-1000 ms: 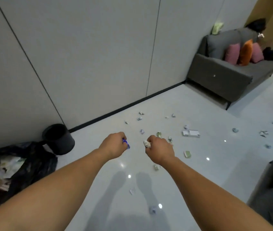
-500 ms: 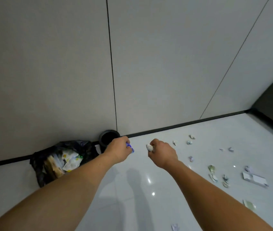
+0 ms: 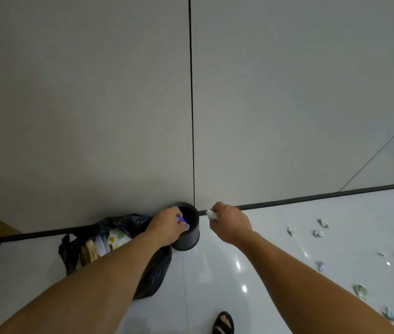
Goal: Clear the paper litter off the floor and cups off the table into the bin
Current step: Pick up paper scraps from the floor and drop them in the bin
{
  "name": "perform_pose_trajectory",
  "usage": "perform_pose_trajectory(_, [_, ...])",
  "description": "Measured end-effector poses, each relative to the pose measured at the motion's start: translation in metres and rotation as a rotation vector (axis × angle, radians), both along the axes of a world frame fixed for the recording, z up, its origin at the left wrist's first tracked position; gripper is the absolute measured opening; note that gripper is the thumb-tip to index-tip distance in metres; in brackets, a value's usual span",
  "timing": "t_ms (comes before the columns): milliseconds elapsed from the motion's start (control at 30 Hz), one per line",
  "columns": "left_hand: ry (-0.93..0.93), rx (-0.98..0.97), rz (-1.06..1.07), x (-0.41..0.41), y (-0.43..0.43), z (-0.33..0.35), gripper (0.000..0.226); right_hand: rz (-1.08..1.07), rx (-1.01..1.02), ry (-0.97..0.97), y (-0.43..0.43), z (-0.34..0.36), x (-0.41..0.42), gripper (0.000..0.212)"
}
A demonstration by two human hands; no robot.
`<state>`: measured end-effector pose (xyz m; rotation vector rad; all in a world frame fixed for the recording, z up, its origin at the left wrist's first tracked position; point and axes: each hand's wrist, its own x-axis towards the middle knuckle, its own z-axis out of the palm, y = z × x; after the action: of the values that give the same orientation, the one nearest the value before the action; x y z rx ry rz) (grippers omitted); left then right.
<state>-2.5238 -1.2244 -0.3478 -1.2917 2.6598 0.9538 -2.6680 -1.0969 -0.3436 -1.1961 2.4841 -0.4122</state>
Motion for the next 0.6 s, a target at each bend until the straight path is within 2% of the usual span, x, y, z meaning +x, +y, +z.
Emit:
perform_pose_trajectory(267, [-0.003,0.126,0.07,-0.054,-0.085,-0.045,0.015,0.076,0.122,-0.069,-0.092,-0.044,-0.058,0.023])
perform_pose_trajectory(600, [-0.042,0.33,0.057,-0.106,-0.209,-0.156,0.012,-0.035,0.205,-0.216,-0.216,-0.154,-0.098,0.024])
